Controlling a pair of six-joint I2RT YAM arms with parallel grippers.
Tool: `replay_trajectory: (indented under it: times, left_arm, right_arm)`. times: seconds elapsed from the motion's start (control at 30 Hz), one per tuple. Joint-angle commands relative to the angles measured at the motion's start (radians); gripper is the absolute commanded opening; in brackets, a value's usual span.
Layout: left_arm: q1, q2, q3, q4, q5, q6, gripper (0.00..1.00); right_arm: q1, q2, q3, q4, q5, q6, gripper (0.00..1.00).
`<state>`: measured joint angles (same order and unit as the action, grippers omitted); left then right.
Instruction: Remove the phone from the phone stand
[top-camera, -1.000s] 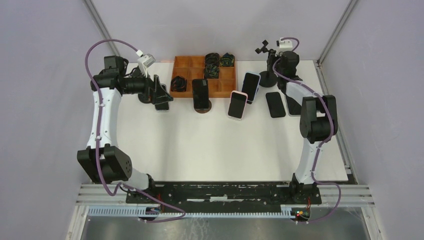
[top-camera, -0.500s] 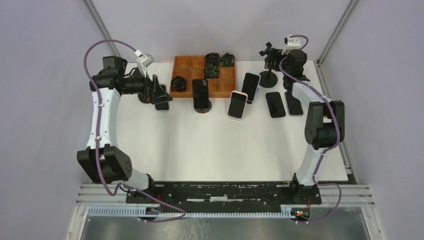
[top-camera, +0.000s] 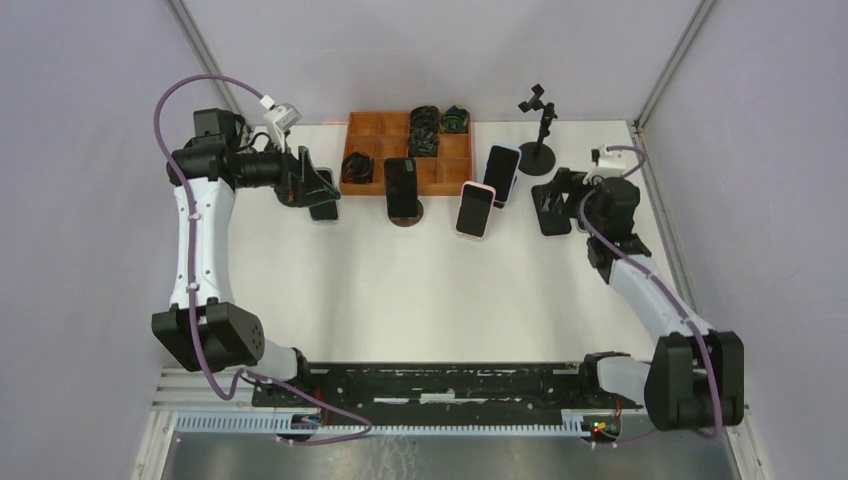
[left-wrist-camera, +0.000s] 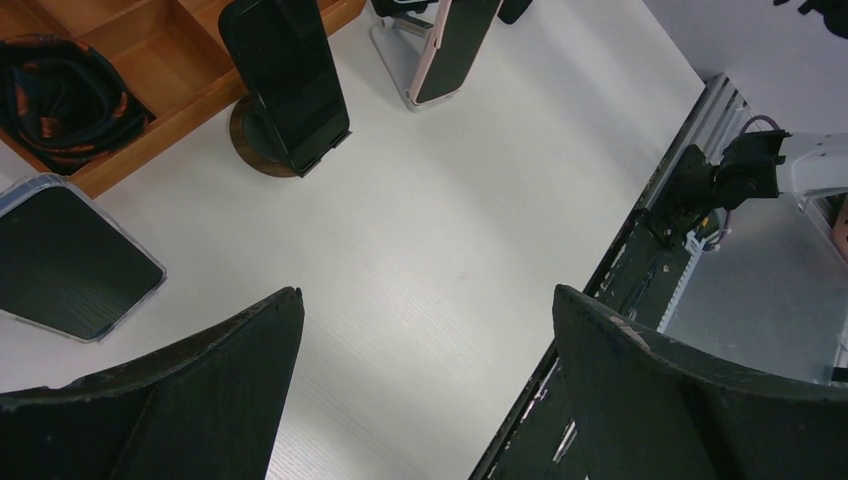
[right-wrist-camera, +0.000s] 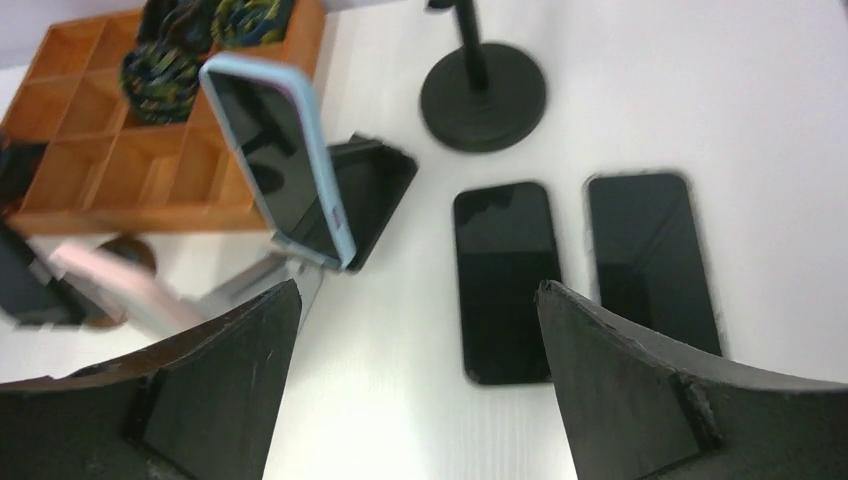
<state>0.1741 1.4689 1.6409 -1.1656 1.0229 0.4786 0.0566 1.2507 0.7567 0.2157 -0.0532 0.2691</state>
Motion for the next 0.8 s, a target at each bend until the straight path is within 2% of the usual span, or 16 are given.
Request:
replay_trajectory:
  times: [0.0,0.1,0.2,0.3,0.4,0.77]
  left_arm:
    - [0.010,-0.039,0.038,-0.042,0.003,0.034,1.00]
    - [0.013,-0.049,0.032,-0.043,-0.004,0.032,1.00]
    - [0.017,-0.056,0.037,-0.042,-0.012,0.026,1.00]
    - [0.019,-0.060,0.047,-0.043,-0.015,0.019,1.00]
    - [0.019,-0.062,0.051,-0.042,-0.012,0.016,1.00]
    - [0.020,-0.054,0.057,-0.042,-0.005,0.017,1.00]
  right_arm:
    - [0.049,-0.143,-0.131,0.028,-0.146,0.036,0.95]
    - [0.103,-0.155,-0.176,0.069,-0.315,0.020,0.96]
    - [0.149,-0.082,-0.125,0.020,-0.385,-0.020,0.96]
    - [0.182,-0.024,-0.093,0.044,-0.434,-0.022,0.96]
    - [0.207,0.038,-0.055,0.072,-0.435,-0.029,0.96]
    - [0.232,0.292,0.092,0.184,-0.417,-0.013,0.84]
